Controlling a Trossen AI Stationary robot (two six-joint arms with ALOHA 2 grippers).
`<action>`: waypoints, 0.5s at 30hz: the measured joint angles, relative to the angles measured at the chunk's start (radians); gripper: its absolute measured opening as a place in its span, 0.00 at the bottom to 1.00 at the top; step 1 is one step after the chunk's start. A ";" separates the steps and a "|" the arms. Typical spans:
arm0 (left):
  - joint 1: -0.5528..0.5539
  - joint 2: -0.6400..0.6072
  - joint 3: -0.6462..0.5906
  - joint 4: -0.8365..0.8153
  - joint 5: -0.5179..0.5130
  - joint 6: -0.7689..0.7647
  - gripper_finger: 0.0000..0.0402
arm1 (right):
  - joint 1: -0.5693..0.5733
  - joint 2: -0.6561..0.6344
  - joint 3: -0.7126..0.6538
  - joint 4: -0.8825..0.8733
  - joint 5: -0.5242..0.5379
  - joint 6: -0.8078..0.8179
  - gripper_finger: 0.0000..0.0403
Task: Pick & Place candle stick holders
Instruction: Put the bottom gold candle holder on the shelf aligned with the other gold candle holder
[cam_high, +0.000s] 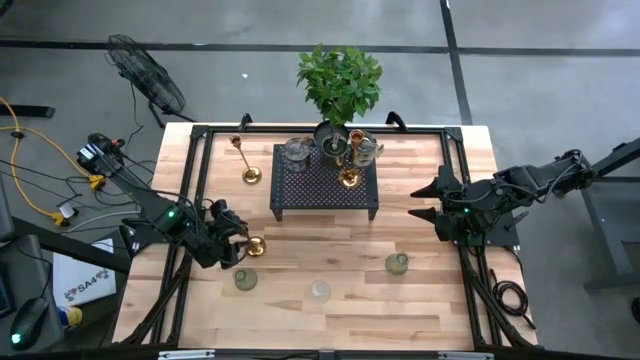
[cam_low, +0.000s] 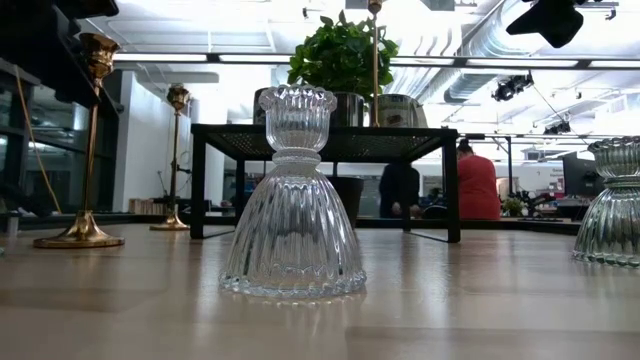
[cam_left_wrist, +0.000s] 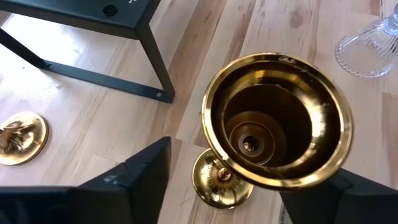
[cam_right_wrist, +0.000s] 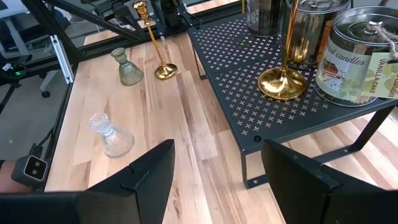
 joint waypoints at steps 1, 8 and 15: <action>0.000 0.000 0.000 0.000 0.000 0.000 0.61 | 0.000 0.000 0.000 0.000 0.000 0.000 0.58; 0.000 0.000 0.000 0.001 0.000 -0.003 0.52 | 0.000 0.000 0.000 0.000 0.000 0.000 0.58; 0.000 0.000 0.000 0.002 0.003 -0.003 0.46 | 0.000 0.000 0.000 0.000 0.000 0.000 0.58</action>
